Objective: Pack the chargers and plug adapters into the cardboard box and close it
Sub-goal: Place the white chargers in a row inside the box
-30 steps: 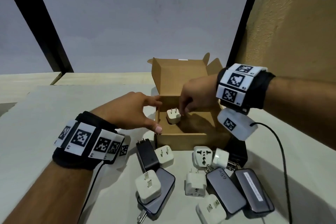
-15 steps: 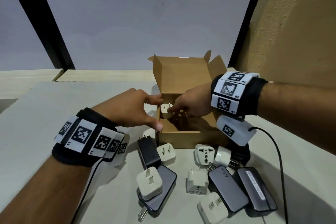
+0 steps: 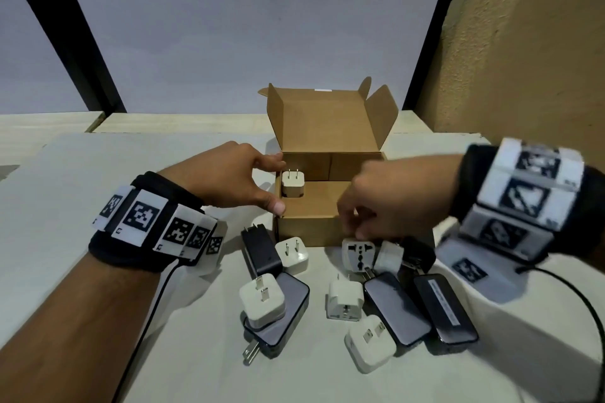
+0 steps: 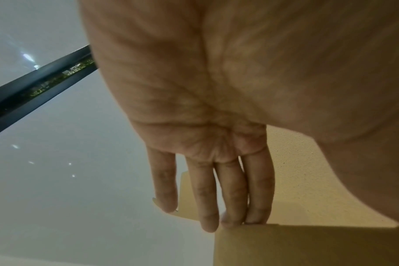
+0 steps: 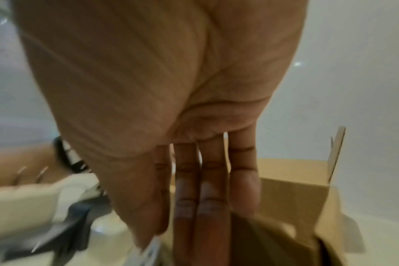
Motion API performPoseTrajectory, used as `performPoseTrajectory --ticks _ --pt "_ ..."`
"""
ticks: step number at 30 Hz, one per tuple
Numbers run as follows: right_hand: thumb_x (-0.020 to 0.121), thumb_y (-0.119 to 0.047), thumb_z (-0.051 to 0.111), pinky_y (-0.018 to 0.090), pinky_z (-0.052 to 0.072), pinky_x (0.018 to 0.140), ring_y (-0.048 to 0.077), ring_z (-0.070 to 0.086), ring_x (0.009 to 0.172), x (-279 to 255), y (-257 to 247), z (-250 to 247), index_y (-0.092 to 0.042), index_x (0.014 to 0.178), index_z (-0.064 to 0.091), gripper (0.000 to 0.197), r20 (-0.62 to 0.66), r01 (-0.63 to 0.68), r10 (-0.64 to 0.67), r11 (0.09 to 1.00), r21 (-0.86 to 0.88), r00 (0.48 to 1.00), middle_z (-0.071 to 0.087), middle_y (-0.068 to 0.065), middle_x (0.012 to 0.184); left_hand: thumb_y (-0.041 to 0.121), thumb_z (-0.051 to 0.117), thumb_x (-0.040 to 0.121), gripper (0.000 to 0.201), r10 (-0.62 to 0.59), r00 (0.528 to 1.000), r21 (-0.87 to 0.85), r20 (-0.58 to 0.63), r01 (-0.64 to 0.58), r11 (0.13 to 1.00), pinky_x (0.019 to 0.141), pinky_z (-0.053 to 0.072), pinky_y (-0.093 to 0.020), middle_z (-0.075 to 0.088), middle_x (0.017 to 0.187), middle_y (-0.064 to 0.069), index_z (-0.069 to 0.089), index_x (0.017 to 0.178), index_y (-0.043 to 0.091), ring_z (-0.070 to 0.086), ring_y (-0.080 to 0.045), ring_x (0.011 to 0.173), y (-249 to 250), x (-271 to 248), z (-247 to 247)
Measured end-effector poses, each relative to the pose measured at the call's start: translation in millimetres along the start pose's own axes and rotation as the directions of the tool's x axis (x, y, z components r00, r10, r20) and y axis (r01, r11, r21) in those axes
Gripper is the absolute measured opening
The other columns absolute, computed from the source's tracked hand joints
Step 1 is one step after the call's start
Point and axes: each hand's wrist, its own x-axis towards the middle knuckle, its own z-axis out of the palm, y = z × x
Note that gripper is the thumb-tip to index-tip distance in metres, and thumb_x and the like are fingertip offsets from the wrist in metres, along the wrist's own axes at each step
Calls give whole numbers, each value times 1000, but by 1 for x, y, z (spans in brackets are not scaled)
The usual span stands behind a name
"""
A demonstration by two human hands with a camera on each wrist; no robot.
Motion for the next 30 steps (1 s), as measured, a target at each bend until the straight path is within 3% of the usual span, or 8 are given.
performPoseTrajectory --ticks 4,7,11,16,19,23,27,30 --pt "95 -34 51 29 42 65 20 55 79 -9 -17 22 -26 122 57 29 -29 -57 53 980 -189 998 63 0 98 58 77 57 87 -14 1000 -5 -4 14 1000 100 34 -28 38 141 28 45 136 37 43 -10 130 0 0 -1" --pt "93 -43 52 30 44 66 24 55 79 -10 -21 25 -19 117 61 34 -41 -104 98 976 -193 994 64 5 100 58 77 56 84 -28 999 -8 -27 27 1000 94 36 -26 44 137 27 49 133 38 45 -9 128 0 1 -1" --pt "92 -35 57 37 56 74 25 60 79 -8 -23 28 -14 108 64 27 -13 -89 88 977 -193 996 65 6 98 55 74 64 65 -33 996 -32 -83 31 999 93 37 -26 52 130 27 59 124 37 48 -6 124 0 0 0" --pt "84 -43 65 37 57 72 22 62 80 -2 -22 29 -20 101 68 29 -16 -147 146 985 -86 989 66 2 92 57 69 69 63 -31 996 -26 -79 29 999 88 37 -25 52 132 24 59 125 31 52 -5 119 3 0 2" --pt "76 -52 70 36 58 70 17 63 78 -1 -21 26 -23 93 71 34 -13 -164 164 986 5 986 68 -3 87 56 70 68 63 -37 995 -13 -92 36 999 94 40 -30 52 133 23 60 125 30 51 -7 120 6 -1 2" --pt "75 -48 74 30 58 73 8 64 77 -10 -16 -1 -24 94 70 31 -82 -171 191 963 206 978 68 -9 84 53 73 68 64 -40 996 -27 -78 38 999 96 37 -27 50 134 25 58 127 30 48 -7 125 5 -2 2" --pt "72 -44 77 29 57 75 8 65 80 -10 -2 -36 -26 95 68 30 -178 -180 242 934 307 954 69 -10 87 52 71 70 64 -28 998 -16 -64 27 1000 96 37 -27 48 135 26 57 129 31 47 -7 127 1 -2 2" --pt "76 -38 76 25 53 65 9 63 79 19 14 -38 -23 101 68 30 -224 -215 287 931 296 932 68 -9 88 53 72 70 64 -29 997 -13 -67 28 1000 97 38 -29 49 134 26 57 129 31 48 -8 126 2 -1 3"
